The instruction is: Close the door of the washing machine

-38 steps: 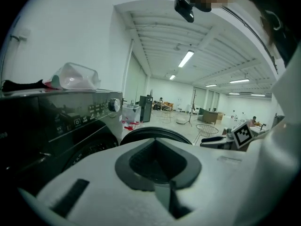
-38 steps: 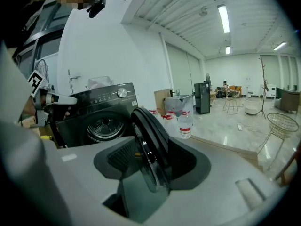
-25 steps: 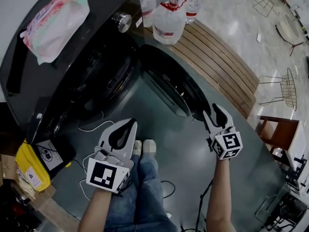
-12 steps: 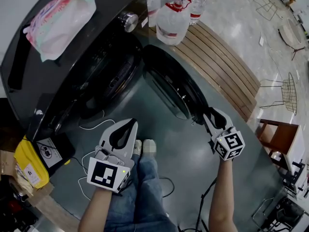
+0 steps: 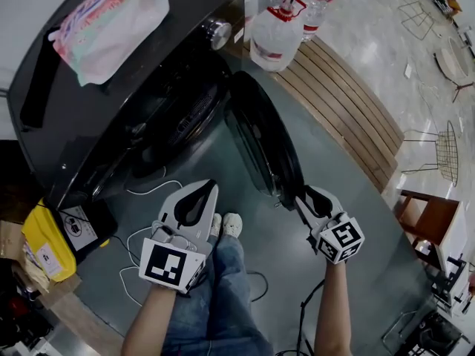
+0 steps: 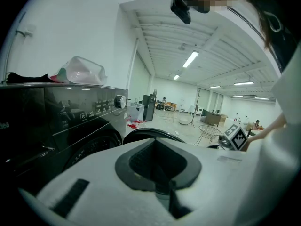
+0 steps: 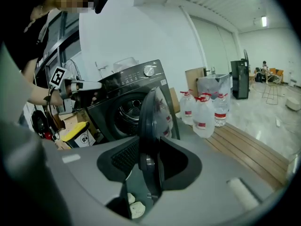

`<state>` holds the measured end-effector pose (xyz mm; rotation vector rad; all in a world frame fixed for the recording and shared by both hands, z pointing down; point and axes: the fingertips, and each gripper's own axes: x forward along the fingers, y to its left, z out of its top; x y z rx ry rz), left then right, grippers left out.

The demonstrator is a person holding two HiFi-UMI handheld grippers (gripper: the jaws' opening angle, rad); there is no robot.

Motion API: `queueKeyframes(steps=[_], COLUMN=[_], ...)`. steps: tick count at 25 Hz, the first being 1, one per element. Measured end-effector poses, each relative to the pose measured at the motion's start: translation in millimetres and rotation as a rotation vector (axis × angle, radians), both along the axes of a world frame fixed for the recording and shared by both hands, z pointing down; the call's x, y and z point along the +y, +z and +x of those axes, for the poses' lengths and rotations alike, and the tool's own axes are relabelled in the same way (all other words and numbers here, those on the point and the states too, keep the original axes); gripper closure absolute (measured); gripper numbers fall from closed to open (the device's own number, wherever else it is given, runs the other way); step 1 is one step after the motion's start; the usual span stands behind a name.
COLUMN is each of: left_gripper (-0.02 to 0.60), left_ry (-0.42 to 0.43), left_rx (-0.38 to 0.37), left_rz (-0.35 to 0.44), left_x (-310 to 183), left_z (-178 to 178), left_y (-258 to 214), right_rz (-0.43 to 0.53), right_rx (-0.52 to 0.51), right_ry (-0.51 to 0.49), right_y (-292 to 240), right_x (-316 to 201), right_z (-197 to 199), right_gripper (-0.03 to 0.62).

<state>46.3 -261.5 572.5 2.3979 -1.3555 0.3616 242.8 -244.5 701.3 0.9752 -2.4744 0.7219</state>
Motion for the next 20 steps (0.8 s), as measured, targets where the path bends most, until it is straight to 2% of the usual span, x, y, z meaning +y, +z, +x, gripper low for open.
queueKeyframes(steps=[9,18,20], left_gripper=[0.574,0.574,0.574], left_ry=[-0.085,-0.227,-0.263], left_rx=[0.000,0.002,0.000], left_rz=[0.003,-0.005,-0.008], left_x=[10.5,27.2,30.2], left_z=[-42.4,-101.6,-115.8], left_y=[-1.7,-0.8,-0.5], right_rz=[-0.071,-0.100,-0.093], right_rx=[-0.104,-0.178,-0.211], right_ry=[-0.172,-0.392,-0.417], right_y=[-0.5,-5.3,-11.1], right_x=[41.4,55.8,50.8], right_z=[-87.0,-188.4,-209.7], right_gripper=[0.473,0.491,0.526])
